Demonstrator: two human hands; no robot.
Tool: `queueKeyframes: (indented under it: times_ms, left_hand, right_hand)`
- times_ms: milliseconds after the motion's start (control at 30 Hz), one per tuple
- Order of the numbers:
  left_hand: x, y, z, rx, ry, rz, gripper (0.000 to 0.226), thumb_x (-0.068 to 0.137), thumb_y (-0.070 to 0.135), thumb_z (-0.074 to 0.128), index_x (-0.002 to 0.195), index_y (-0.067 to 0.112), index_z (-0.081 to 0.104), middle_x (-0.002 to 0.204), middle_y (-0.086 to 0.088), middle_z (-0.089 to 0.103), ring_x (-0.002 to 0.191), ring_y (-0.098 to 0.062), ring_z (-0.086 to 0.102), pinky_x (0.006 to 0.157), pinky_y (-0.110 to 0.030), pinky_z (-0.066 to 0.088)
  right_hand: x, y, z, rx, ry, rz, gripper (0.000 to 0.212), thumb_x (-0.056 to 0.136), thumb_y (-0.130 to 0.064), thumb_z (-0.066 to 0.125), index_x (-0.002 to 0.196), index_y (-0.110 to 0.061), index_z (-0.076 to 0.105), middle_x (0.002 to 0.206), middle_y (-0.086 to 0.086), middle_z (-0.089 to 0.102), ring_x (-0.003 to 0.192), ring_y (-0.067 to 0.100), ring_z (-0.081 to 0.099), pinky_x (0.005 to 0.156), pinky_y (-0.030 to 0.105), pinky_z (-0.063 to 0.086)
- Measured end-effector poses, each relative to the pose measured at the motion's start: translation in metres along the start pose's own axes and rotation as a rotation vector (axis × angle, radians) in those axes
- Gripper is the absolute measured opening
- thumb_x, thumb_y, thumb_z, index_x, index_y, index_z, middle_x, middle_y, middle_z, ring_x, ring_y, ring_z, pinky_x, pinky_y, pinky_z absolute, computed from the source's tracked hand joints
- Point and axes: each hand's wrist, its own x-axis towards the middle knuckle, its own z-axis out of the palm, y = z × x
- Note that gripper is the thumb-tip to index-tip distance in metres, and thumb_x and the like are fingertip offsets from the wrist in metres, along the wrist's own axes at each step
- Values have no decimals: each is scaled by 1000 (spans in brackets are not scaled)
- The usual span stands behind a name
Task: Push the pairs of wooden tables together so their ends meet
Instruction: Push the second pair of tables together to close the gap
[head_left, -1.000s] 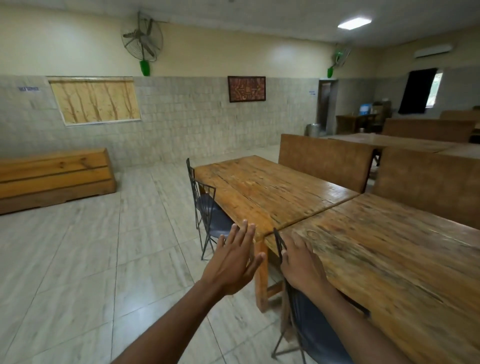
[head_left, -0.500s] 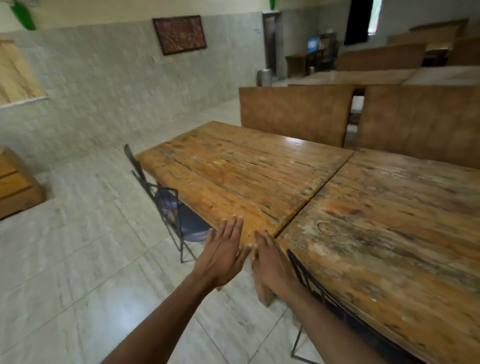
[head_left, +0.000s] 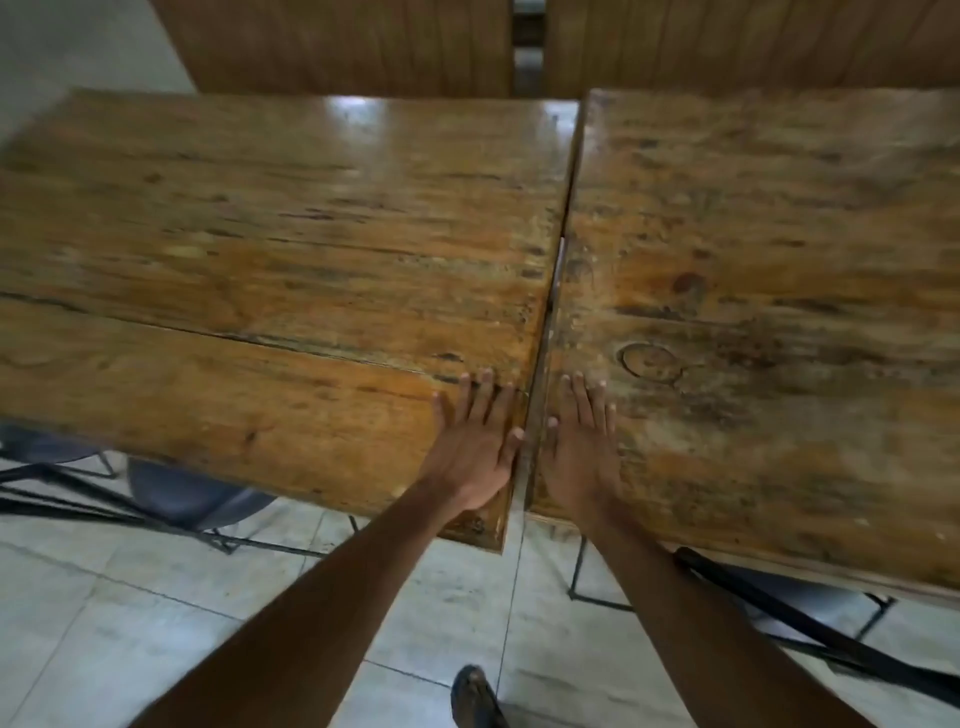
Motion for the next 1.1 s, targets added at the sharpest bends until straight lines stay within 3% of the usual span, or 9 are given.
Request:
queueKeyframes:
  times_ms: [167, 1100]
  left_hand:
    - [27, -26, 25, 92, 103, 57, 63, 103, 49, 9, 159, 22, 0, 169, -6, -10, 153, -31, -17, 118, -67, -6]
    - [75, -30, 26, 54, 145, 153, 62, 105, 46, 13, 160, 19, 4, 170, -7, -4, 154, -34, -13, 119, -64, -10]
  right_hand:
    - [10, 2, 12, -189, 124, -24, 58, 101, -27, 22, 156, -10, 18, 167, 8, 14, 154, 26, 3, 125, 42, 2]
    - [8, 9, 24, -213, 139, -29, 58, 100, -22, 28, 156, -10, 19, 167, 8, 14, 154, 30, 4, 125, 48, 5]
